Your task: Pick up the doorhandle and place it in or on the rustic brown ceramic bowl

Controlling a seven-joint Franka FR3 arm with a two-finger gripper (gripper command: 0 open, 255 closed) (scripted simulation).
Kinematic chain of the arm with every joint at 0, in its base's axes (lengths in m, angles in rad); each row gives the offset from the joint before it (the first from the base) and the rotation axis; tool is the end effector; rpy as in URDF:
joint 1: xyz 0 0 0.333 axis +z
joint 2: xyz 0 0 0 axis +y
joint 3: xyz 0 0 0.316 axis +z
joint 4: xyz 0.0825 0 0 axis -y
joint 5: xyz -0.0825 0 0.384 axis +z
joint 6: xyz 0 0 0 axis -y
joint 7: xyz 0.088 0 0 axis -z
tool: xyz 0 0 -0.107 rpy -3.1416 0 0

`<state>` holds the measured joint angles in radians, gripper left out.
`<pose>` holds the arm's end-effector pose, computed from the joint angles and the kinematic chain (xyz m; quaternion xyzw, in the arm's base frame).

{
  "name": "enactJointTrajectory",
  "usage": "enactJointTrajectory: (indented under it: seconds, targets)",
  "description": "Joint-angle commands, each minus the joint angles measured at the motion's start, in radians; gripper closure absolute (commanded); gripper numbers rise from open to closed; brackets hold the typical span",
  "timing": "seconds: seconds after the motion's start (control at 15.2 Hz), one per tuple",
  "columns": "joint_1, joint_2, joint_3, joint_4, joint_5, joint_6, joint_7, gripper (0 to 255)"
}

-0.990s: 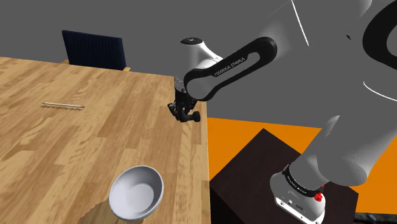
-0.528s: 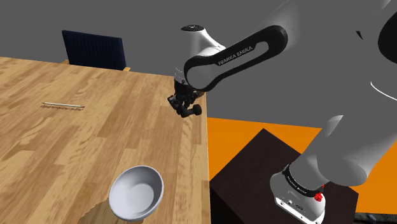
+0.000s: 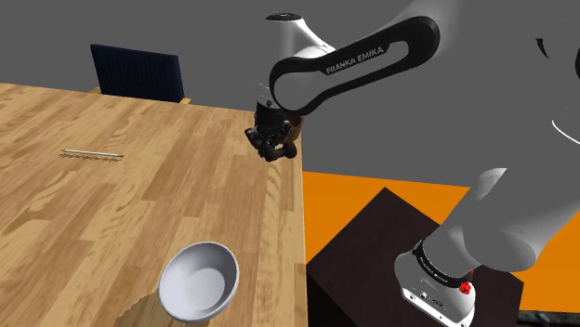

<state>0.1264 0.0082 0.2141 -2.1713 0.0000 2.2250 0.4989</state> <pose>0.5091 0.1803 0.3936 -0.9966 0.0791 -0.0205 0.0101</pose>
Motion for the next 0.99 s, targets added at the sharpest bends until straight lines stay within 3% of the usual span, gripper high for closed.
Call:
enactJointTrajectory:
  seconds: [0.0,0.59,0.92]
  targets:
    - [0.0,-0.013,0.0,0.014,0.003,-0.027,-0.002,255]
    - [-0.001,-0.056,-0.002,0.082,0.014,-0.137,-0.01,255]
    - [-0.051,0.04,-0.052,0.19,-0.002,-0.152,-0.103,255]
